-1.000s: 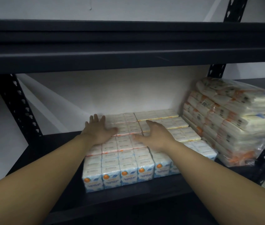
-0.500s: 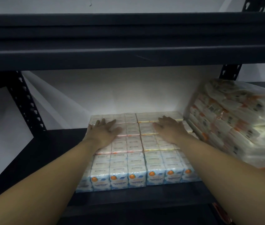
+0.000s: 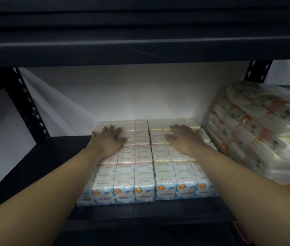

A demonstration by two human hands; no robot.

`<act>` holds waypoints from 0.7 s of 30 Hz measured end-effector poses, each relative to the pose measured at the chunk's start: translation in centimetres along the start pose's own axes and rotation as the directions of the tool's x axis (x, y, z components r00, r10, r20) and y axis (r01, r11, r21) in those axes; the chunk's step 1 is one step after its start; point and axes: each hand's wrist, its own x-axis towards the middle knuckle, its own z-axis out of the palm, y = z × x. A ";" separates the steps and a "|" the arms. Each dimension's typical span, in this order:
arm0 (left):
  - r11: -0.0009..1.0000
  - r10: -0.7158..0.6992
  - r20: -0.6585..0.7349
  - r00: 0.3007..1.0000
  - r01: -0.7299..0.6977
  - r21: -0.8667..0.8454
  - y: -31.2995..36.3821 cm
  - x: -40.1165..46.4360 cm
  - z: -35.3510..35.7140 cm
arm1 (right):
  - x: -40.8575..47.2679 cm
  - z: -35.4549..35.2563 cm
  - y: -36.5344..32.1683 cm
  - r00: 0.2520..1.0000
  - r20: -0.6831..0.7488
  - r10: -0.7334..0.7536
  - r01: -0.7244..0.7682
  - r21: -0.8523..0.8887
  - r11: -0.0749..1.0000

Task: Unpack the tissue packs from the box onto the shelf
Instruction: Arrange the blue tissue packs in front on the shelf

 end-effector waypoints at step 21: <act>0.999 0.027 -0.010 1.000 -0.028 -0.026 1.1 -2.0 -1.2 | -0.9 -0.7 -0.7 1.000 -0.016 -0.002 0.003 0.047 0.999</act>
